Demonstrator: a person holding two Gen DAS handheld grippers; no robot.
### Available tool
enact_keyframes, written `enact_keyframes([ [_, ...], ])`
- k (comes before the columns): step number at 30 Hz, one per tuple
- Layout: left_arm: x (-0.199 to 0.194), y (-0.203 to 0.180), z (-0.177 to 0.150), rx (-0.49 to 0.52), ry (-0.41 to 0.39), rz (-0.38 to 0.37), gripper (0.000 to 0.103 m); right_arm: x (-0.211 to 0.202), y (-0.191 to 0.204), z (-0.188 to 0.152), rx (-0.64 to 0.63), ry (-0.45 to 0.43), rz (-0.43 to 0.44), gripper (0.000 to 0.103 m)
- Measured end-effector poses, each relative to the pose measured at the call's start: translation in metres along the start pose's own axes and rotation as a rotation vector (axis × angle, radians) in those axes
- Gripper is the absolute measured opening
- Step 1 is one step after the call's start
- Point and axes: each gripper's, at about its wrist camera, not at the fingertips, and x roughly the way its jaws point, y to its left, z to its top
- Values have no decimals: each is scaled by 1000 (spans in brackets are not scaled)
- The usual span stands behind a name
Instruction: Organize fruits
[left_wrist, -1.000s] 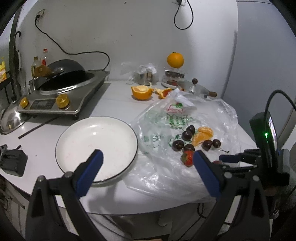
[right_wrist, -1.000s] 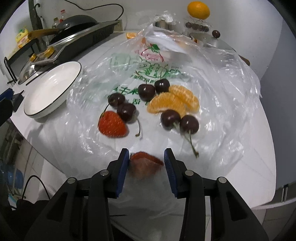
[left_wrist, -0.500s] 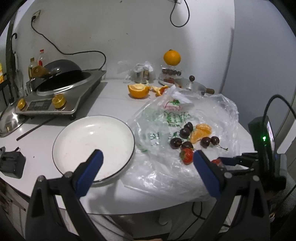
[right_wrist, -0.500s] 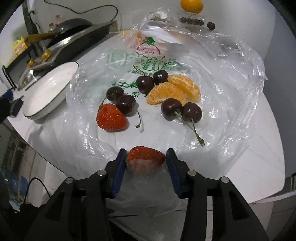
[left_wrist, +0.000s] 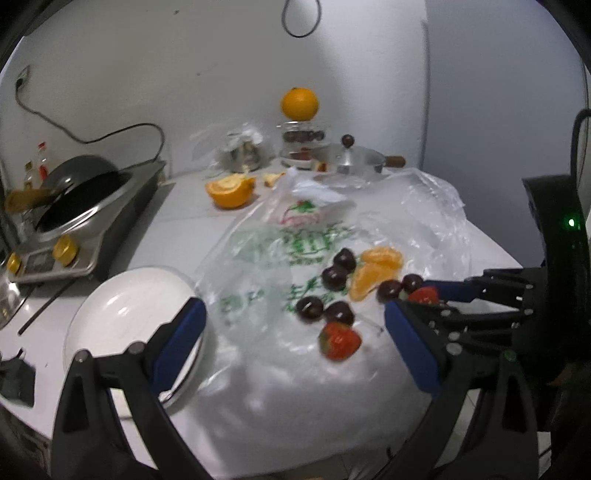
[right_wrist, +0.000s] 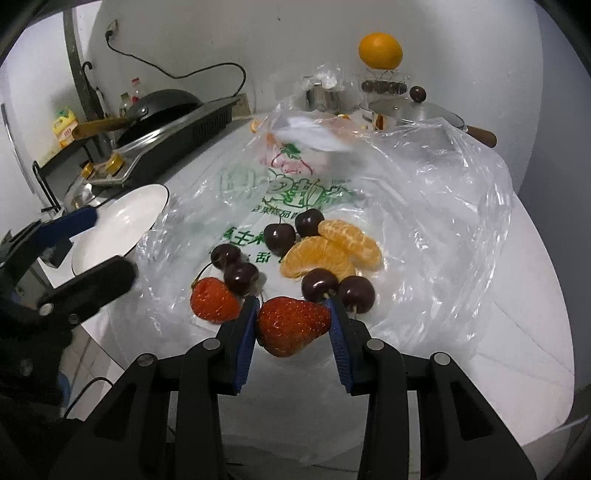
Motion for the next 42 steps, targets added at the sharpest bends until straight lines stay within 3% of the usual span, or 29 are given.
enact_keyframes([
  [5,26,-9,-1,29,51,-29,97,-1,-13,-1,7,-27,9,40],
  [15,59,-29,-18,137,173,-88,65,1,-31,-2,28,-50,15,40],
  [21,69,-30,-28,133,233,-128,58,2,-34,-4,26,-45,13,40],
  [23,71,-30,-30,128,247,-146,49,2,-34,-4,24,-43,10,40],
  [28,70,-29,-30,119,241,-147,38,1,-34,-4,20,-45,5,40],
  [42,33,-17,-23,86,174,-202,37,-16,-22,8,-23,-77,-44,40],
])
